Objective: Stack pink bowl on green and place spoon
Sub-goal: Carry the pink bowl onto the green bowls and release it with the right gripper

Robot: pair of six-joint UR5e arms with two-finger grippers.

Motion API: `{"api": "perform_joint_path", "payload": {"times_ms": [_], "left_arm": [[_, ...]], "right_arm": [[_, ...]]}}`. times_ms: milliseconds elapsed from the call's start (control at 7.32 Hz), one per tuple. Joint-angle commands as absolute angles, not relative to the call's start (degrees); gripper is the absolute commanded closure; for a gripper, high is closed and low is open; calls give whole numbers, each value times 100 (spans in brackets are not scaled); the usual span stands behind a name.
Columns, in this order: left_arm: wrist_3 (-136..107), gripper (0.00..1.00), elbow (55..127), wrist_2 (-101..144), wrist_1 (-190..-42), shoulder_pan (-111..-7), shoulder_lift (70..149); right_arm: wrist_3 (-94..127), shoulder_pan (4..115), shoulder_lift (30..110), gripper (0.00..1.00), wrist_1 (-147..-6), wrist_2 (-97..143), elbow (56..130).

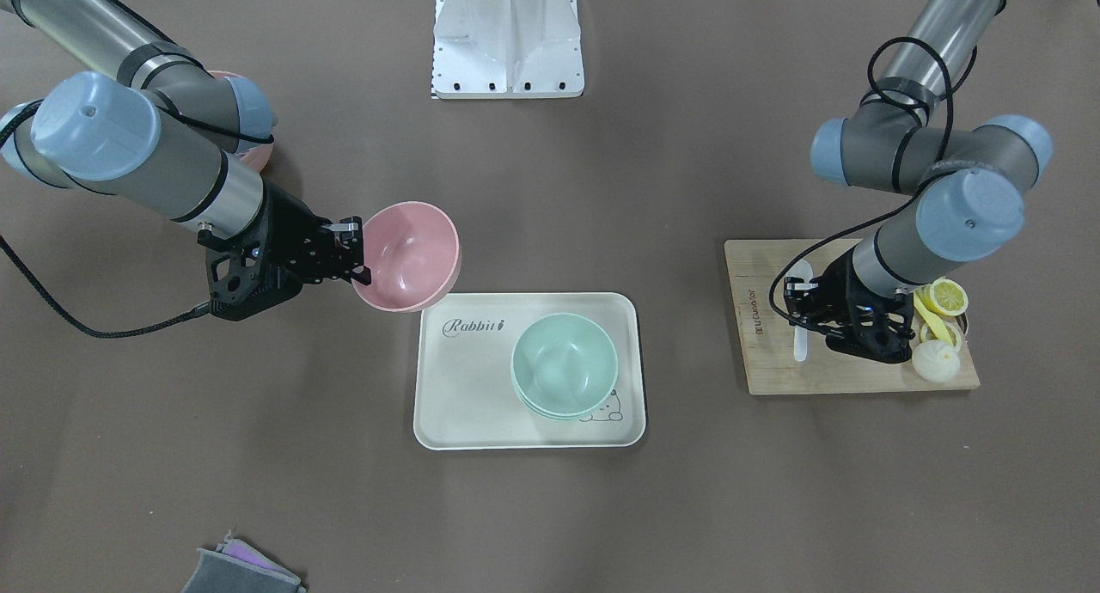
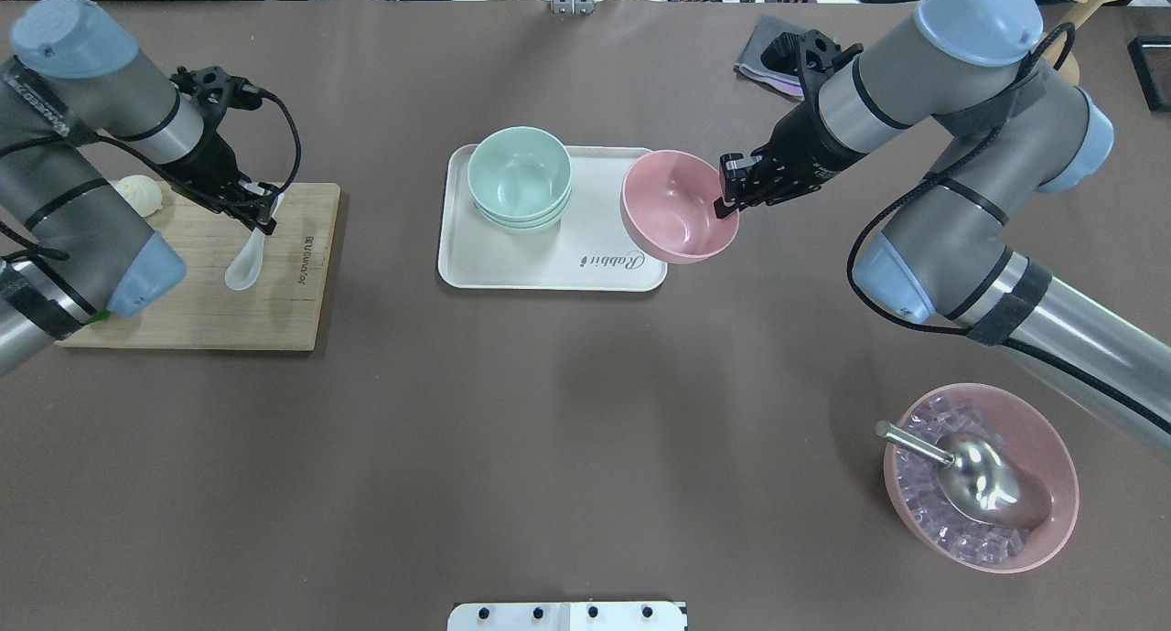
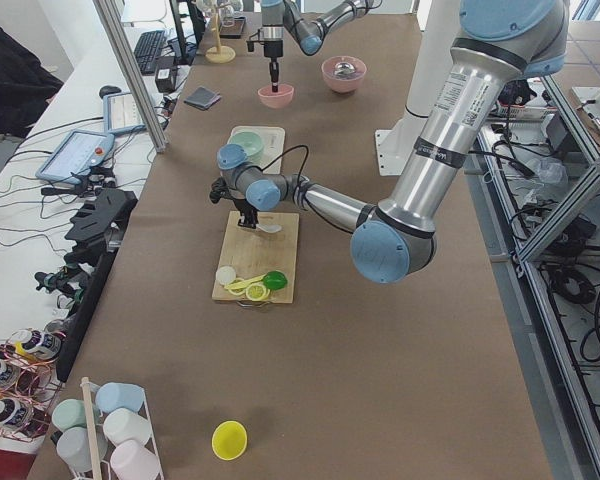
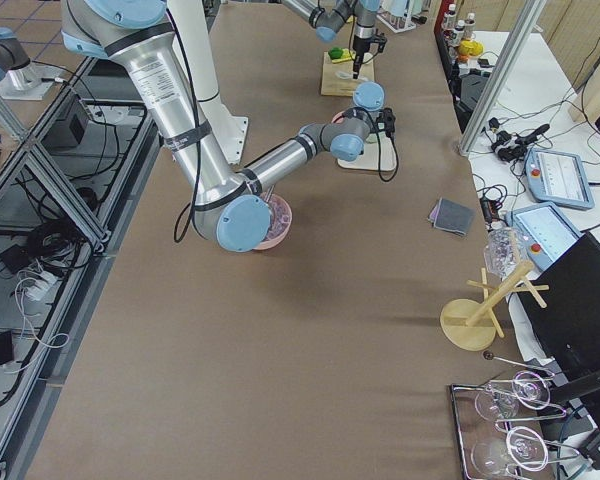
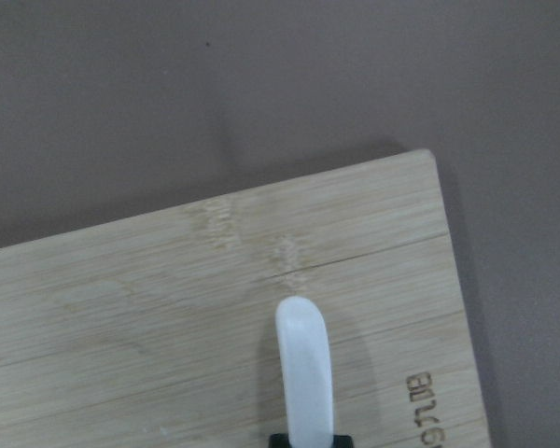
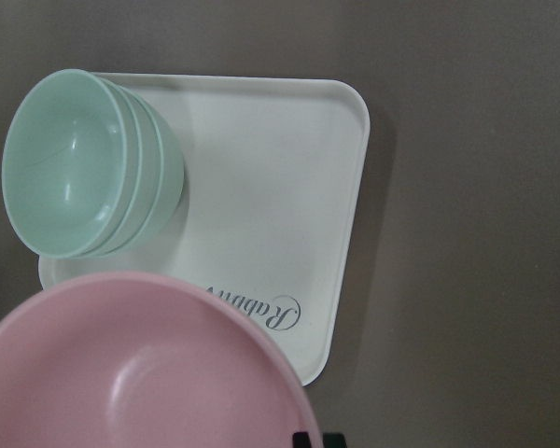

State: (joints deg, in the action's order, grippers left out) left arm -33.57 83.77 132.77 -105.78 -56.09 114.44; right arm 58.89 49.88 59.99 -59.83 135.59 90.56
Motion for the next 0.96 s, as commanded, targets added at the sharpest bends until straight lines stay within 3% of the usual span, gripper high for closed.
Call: {"api": "perform_joint_path", "payload": {"times_ms": [0,273,683,820], "left_arm": [[-3366,100,8490,14383,-10521,-6386,11461],[-3366,100,8490,15001,-10529,-6766,11470],[-3384,100,8482,15003,-10521,-6768,11496],[-3384,100,8473,15003,-10521,-6768,11496]], "right_arm": [[6064,4984,5741,100,-5985,13353,9001],[6510,4852,4849,100,-5959,12799,8197],[7407,4247,3721,100,-4845,11621,6675],[7418,4149,3666,100,-4825,11454,6636]]}}
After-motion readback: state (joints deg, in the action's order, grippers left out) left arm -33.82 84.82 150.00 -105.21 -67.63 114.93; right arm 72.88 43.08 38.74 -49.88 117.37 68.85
